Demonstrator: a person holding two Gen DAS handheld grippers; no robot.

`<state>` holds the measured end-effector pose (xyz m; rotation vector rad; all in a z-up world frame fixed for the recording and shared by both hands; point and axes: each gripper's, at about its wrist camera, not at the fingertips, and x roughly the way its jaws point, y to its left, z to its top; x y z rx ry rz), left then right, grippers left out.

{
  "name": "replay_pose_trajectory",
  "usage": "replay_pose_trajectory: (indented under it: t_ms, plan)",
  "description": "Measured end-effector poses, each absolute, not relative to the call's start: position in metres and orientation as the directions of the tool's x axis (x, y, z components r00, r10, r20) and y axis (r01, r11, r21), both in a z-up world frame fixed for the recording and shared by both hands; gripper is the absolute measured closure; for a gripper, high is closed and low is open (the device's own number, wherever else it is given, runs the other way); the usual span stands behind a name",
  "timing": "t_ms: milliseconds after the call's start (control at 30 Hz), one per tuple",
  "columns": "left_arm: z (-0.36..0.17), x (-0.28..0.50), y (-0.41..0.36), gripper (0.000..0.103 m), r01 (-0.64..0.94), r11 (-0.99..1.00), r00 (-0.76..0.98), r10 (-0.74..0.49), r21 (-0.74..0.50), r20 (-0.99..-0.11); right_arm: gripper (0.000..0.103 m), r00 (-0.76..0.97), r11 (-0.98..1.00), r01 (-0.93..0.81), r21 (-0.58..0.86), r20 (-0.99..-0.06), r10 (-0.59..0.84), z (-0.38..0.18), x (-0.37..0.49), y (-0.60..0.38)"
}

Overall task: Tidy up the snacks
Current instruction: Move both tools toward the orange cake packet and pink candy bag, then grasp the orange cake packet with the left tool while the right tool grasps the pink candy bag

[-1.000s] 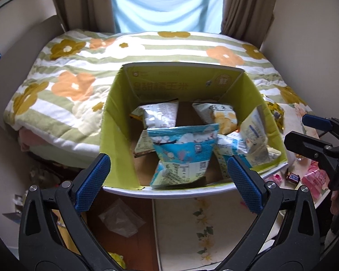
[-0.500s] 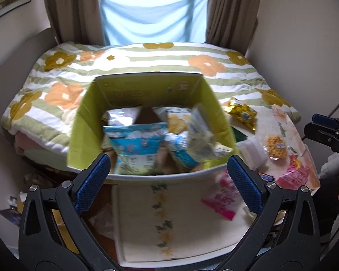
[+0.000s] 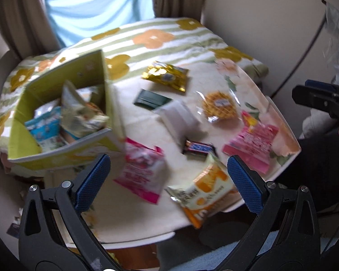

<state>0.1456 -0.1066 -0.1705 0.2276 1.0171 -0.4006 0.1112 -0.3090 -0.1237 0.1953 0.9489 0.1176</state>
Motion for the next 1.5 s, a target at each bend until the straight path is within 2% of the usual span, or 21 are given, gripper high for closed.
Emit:
replay_pose_trajectory:
  t_ms: [300,533,700,1033,1100,1167,1300,1367,1500]
  plan:
    - [-0.225,0.128,-0.156,0.0,0.56,0.828,0.32,-0.203,0.012,-0.925,0.001,0.517,0.946,0.121,0.3,-0.833,0.198,-0.177,0.088,-0.361]
    - [-0.286,0.124,-0.167,0.0,0.705,0.709,0.18,-0.164,0.011,-0.97,0.001,0.49,0.892,0.267,0.365,-0.848,0.201,-0.226,0.081,-0.363]
    - [-0.316,0.127,-0.173,0.0,0.782,0.621,0.159,-0.116,0.053,-0.98,0.001,0.463,0.848,0.366,0.383,-0.866,0.191,-0.249,0.084,-0.363]
    - [-0.338,0.134,-0.177,0.001,0.838,0.545,0.063,-0.16,-0.035,-0.985,0.001,0.452,0.793,0.454,0.407,-0.872,0.188,-0.267,0.097,-0.36]
    - [-0.341,0.136,-0.179,0.007,0.845,0.534,0.056,-0.161,-0.04,-0.985,0.001,0.45,0.78,0.472,0.41,-0.873,0.187,-0.271,0.101,-0.358]
    - [-0.348,0.138,-0.179,0.021,0.85,0.525,0.039,-0.137,-0.039,-0.99,0.001,0.455,0.764,0.489,0.42,-0.871,0.187,-0.274,0.103,-0.358]
    - [-0.349,0.137,-0.178,0.029,0.868,0.494,0.04,-0.159,-0.044,-0.986,0.001,0.45,0.732,0.532,0.425,-0.875,0.181,-0.282,0.108,-0.354]
    - [-0.348,0.14,-0.176,0.037,0.87,0.491,0.046,-0.171,-0.045,-0.984,0.001,0.45,0.719,0.552,0.423,-0.877,0.17,-0.285,0.11,-0.353]
    - [-0.343,0.151,-0.175,0.041,0.859,0.506,0.028,-0.192,-0.075,-0.981,0.001,0.453,0.693,0.586,0.421,-0.879,0.151,-0.291,0.115,-0.353]
